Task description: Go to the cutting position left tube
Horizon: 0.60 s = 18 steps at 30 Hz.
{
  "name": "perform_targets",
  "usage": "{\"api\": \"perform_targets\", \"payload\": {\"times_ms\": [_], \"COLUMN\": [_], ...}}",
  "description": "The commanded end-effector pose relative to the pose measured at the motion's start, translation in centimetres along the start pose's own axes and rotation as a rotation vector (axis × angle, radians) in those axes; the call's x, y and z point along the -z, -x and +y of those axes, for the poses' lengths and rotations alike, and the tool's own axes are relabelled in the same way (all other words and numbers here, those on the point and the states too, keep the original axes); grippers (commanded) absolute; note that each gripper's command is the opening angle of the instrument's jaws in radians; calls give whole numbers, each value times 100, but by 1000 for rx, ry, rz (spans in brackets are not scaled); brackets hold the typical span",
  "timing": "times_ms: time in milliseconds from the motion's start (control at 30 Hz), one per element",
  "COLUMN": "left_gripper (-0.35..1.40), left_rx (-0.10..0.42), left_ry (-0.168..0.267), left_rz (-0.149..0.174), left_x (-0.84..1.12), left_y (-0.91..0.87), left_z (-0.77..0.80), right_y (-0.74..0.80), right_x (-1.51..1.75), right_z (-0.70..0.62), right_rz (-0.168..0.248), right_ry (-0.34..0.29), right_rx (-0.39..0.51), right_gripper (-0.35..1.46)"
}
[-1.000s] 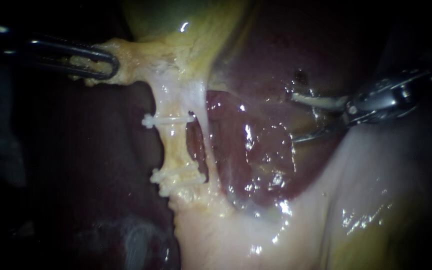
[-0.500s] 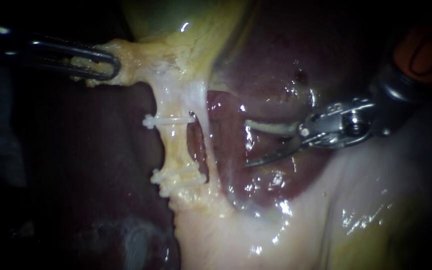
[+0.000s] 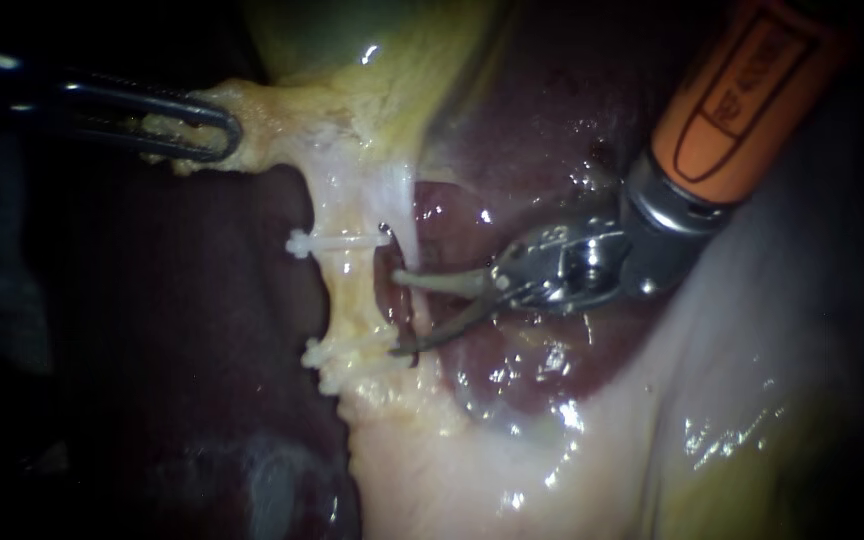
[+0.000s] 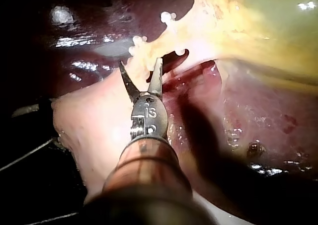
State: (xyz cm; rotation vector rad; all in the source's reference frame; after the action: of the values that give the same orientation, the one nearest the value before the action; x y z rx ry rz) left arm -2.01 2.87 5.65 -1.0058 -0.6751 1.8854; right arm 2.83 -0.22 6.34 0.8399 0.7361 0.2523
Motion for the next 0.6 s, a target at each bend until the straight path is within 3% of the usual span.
{"api": "perform_targets", "payload": {"times_ms": [33, 267, 600], "left_gripper": [-35, -35, -35], "left_rx": [0, 0, -4], "left_ry": [0, 2, 2], "left_rz": [0, -1, -1], "left_x": [0, 0, -1], "left_y": [0, 0, 0], "left_z": [0, 1, 4], "right_y": [0, 0, 17], "right_x": [1, -1, -18], "right_z": [1, 8, 21], "right_rz": [4, 4, -2], "right_ry": [0, 1, 0], "right_rx": [1, -4, -11], "right_gripper": [141, 141, 141]}}
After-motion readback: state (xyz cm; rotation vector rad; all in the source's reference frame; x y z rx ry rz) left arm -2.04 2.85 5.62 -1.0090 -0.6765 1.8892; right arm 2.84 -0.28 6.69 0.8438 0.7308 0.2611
